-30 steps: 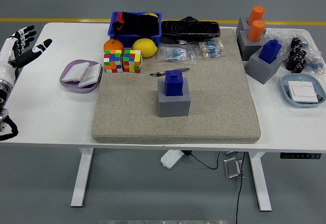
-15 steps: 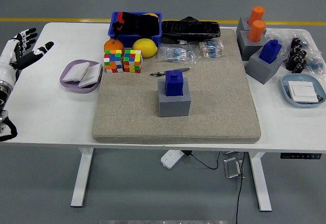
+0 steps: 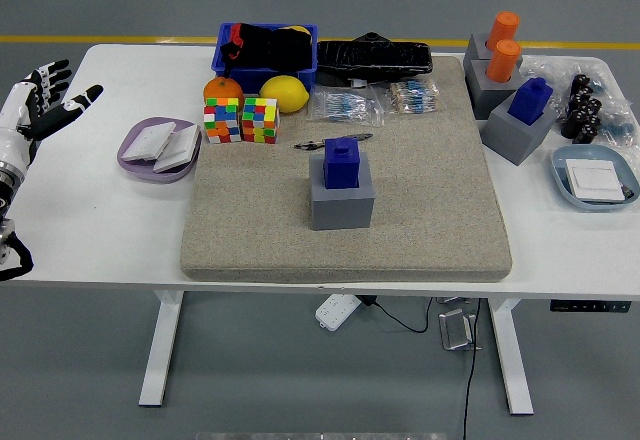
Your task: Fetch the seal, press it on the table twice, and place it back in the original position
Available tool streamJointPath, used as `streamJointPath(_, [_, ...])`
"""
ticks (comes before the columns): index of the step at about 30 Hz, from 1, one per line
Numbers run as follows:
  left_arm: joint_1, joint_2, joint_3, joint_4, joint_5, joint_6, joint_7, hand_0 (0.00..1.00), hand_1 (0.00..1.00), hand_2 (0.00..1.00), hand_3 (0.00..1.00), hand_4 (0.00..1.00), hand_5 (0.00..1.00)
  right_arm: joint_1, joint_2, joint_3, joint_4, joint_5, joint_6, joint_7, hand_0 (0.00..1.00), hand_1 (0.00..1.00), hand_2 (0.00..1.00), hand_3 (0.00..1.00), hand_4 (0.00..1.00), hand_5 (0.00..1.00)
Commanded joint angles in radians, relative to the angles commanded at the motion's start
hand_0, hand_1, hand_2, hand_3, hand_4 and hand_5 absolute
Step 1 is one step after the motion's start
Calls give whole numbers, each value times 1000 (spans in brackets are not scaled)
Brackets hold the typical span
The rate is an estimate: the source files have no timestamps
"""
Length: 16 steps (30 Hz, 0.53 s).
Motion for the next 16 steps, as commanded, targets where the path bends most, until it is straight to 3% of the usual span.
streamJointPath(16, [1, -2, 11, -9, 3, 0, 2, 931, 907, 899, 891, 956, 468, -5, 3, 20, 0, -19, -1, -3, 867, 729, 709, 717, 829, 522])
